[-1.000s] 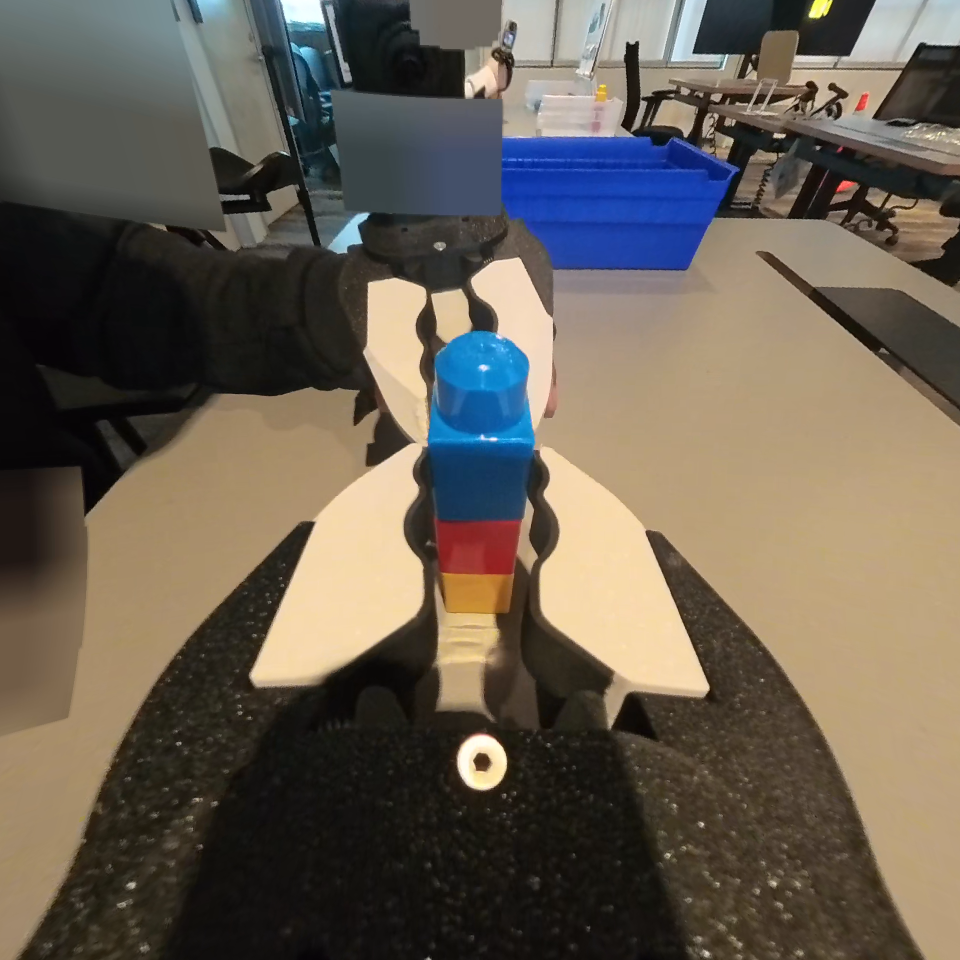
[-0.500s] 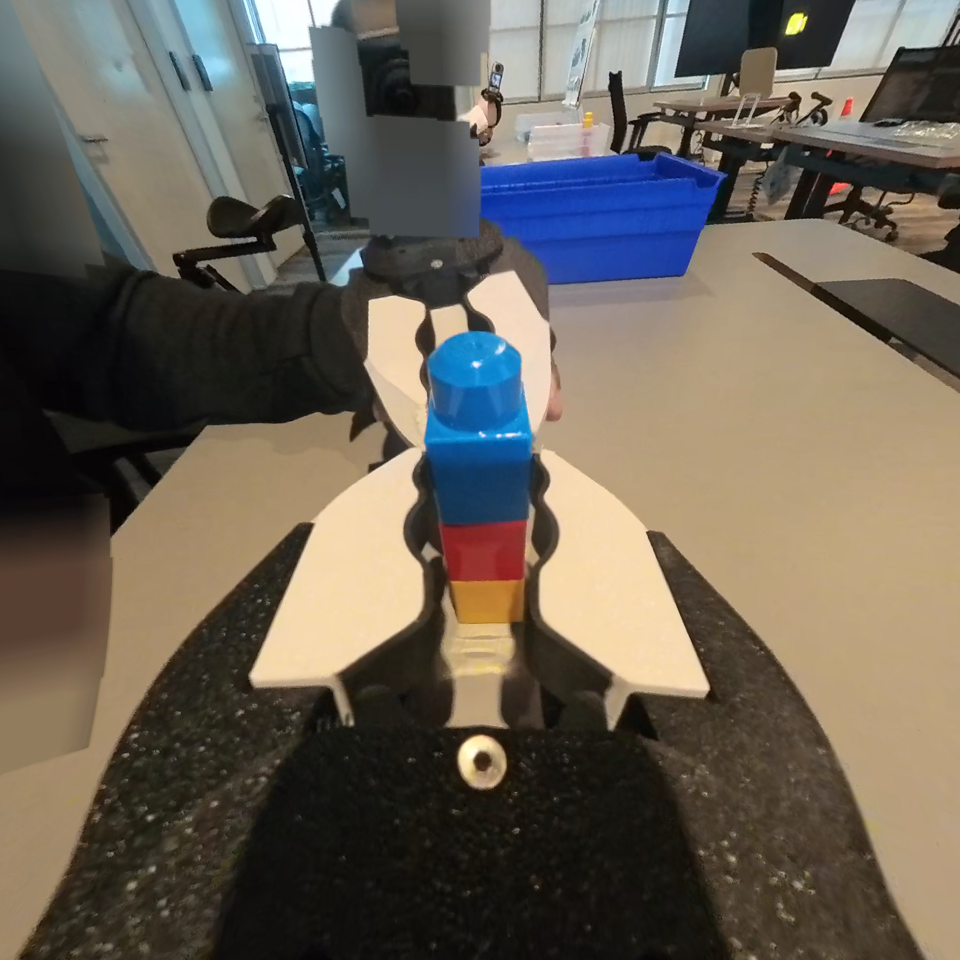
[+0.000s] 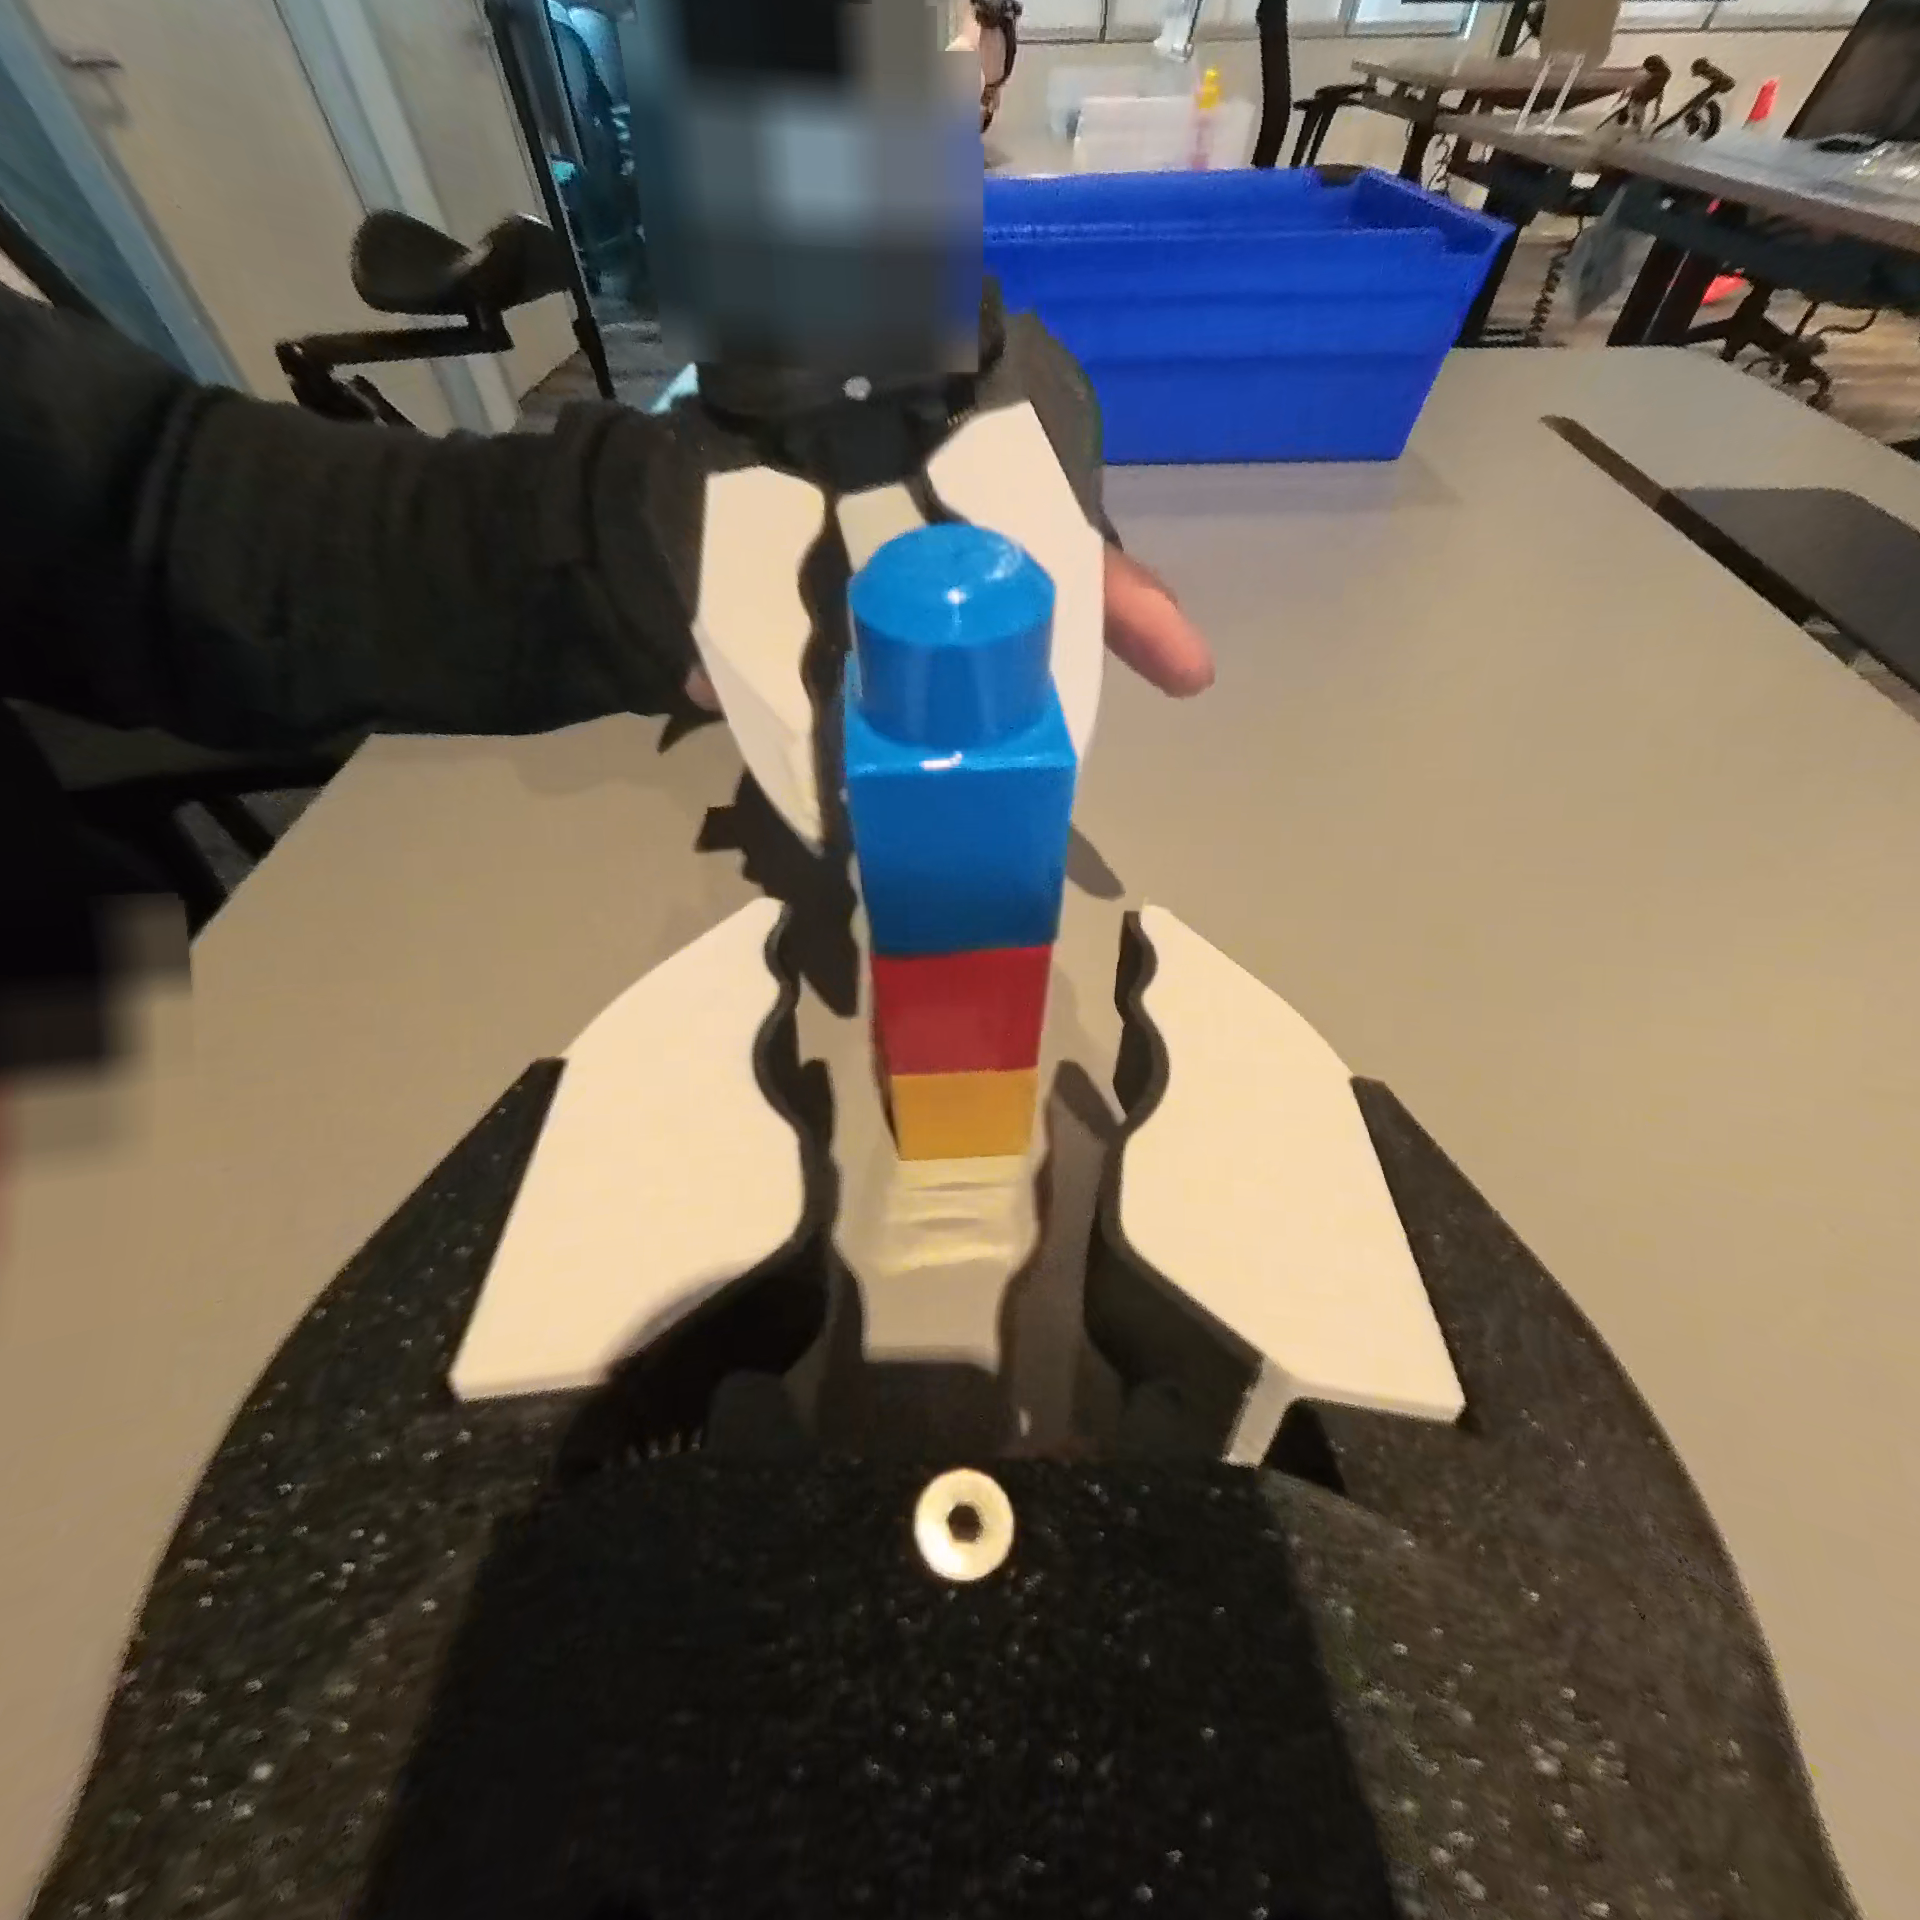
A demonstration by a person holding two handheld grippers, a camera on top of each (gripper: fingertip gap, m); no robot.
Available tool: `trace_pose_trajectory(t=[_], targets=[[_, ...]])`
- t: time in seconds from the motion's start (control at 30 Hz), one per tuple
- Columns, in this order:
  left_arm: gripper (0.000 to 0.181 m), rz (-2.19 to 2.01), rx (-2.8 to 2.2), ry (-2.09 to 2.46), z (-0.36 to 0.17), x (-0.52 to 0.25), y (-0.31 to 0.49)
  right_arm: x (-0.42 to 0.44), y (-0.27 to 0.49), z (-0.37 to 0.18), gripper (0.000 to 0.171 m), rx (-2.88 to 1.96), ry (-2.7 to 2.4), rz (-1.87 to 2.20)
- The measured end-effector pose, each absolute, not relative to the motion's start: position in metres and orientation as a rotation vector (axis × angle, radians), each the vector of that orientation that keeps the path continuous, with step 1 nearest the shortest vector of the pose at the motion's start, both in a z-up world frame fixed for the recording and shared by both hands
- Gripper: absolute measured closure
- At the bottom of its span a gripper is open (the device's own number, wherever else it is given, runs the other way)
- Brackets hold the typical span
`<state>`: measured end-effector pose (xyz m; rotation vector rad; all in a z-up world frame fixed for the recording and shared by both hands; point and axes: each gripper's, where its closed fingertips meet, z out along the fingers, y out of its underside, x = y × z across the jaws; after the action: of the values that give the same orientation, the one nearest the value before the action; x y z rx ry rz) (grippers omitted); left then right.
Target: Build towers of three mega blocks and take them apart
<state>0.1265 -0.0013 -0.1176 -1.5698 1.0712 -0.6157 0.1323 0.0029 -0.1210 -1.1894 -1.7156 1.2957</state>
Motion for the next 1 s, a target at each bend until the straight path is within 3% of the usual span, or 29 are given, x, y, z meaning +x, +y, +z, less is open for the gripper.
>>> trace_pose_trajectory(t=[0.1, 0.17, 0.63, 0.73, 1.0], targets=[[0.142, -0.554, -1.638, 1.127, -0.136, 0.127, 0.001, 0.13, 0.001, -0.123, 0.119, -1.189, -1.731, 1.277], [0.144, -0.507, -1.676, 1.167, -0.147, 0.129, 0.002, 0.129, 0.0, -0.128, 0.135, -1.203, -1.752, 1.251], [0.144, -0.466, -1.712, 1.14, -0.15, 0.128, 0.008, 0.128, 0.003, -0.132, 0.136, -1.244, -1.757, 1.252], [0.145, -0.468, -1.713, 1.14, -0.15, 0.128, 0.008, 0.133, -0.001, -0.128, 0.109, -1.204, -1.766, 1.306], [0.145, -0.475, -1.719, 1.138, -0.15, 0.128, 0.008, 0.131, 0.001, -0.105, 0.123, -1.138, -1.671, 1.303]])
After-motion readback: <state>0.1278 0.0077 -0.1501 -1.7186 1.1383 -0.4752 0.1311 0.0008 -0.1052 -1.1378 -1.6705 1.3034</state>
